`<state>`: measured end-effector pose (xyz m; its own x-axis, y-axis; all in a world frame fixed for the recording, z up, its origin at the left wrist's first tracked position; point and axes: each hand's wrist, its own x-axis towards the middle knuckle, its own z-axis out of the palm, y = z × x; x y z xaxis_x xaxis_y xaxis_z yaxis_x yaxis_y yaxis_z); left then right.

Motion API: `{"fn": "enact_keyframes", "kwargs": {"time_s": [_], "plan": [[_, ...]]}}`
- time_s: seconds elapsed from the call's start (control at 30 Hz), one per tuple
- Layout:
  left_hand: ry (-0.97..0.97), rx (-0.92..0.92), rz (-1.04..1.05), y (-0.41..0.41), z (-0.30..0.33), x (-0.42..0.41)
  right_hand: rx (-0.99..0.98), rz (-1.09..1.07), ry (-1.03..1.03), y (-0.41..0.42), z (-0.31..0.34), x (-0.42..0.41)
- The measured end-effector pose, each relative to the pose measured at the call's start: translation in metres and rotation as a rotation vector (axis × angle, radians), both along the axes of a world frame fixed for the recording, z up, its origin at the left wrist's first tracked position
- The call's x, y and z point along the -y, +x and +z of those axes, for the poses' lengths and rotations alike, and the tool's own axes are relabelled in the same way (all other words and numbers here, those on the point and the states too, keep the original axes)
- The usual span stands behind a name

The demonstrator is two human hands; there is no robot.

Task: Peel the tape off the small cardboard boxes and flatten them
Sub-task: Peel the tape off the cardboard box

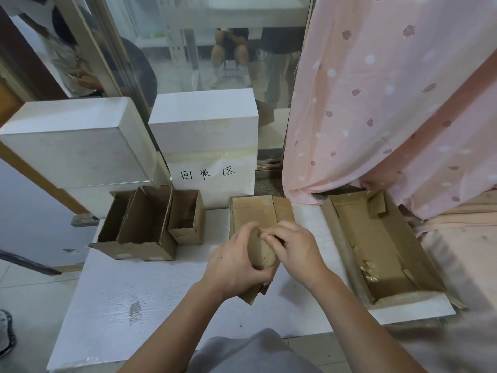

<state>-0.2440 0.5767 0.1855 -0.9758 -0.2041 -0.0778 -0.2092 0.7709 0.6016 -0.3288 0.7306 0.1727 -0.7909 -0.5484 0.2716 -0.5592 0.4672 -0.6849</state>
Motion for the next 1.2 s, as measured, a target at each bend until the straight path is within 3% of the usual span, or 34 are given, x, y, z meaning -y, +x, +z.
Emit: {"fn": "enact_keyframes", "kwargs": {"time_s": [0.13, 0.37, 0.53, 0.87, 1.2], "plan": [[-0.031, 0.015, 0.004, 0.003, -0.005, -0.009, -0.084, -0.018, 0.037, 0.004, 0.004, 0.002], [-0.033, -0.004, 0.063, 0.005, -0.027, -0.01, 0.182, -0.012, 0.054, 0.014, 0.004, 0.008], [-0.018, -0.02, 0.07, 0.008, -0.033, -0.008, 0.239, 0.068, 0.077, 0.014, -0.003, 0.007], [0.053, 0.013, 0.129, 0.011, -0.037, -0.004, 0.269, 0.152, 0.155, 0.014, -0.005, 0.007], [0.069, -0.015, 0.134, 0.013, -0.035, -0.008, 0.155, 0.139, 0.113, 0.016, -0.01, 0.009]]}}
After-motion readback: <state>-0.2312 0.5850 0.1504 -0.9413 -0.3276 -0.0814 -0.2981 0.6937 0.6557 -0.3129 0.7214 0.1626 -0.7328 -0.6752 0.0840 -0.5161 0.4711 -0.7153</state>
